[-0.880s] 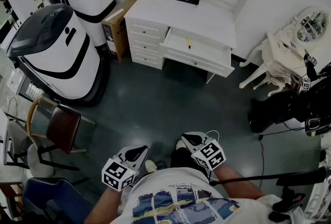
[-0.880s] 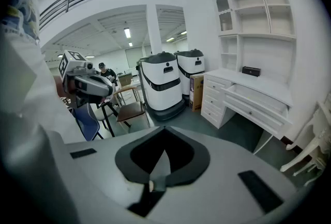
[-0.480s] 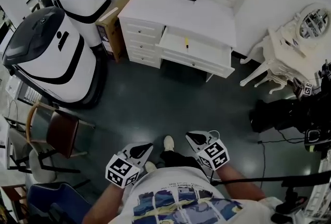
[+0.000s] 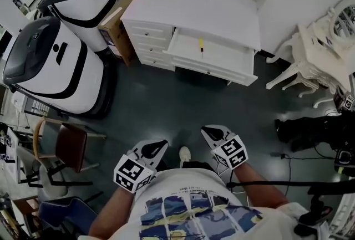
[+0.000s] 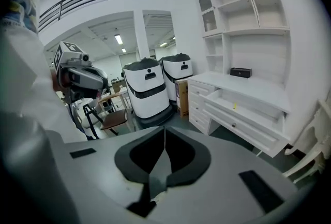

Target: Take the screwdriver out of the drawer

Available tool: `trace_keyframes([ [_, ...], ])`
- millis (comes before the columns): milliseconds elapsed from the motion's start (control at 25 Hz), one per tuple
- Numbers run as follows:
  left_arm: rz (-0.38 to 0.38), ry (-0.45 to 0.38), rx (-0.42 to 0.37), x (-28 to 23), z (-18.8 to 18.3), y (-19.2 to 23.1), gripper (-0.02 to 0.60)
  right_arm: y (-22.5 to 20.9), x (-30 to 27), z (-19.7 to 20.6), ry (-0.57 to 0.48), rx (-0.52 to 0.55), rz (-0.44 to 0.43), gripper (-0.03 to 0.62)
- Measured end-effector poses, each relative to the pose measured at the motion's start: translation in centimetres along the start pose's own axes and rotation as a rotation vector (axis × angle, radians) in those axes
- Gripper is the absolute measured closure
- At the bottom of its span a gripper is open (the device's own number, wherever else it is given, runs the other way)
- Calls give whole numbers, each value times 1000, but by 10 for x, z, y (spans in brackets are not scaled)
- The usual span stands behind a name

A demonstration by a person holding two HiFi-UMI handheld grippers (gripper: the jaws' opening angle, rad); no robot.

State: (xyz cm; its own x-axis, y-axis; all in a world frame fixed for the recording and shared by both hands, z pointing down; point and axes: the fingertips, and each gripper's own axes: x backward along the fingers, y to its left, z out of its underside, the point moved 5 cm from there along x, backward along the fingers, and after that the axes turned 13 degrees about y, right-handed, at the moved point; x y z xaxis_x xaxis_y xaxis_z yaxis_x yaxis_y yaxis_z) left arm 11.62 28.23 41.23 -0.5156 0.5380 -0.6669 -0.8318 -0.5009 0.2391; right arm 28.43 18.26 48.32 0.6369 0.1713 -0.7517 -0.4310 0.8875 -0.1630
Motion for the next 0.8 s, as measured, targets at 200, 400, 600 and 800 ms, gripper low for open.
trace_keyframes([
  [200,9,17,4,-11,-9,37,568,-25,-24,-12,-5,-56,18,565],
  [400,58,2,-11,-28,-28,90,568,-48,-51,-32,17,-124,62,474],
  [600,142,-8,-64,-43,-50,157,568,-71,-86,-66,29,-194,138,480],
  [800,231,-9,-117,-38,-83,228,568,-93,-119,-116,50,-253,217,480],
])
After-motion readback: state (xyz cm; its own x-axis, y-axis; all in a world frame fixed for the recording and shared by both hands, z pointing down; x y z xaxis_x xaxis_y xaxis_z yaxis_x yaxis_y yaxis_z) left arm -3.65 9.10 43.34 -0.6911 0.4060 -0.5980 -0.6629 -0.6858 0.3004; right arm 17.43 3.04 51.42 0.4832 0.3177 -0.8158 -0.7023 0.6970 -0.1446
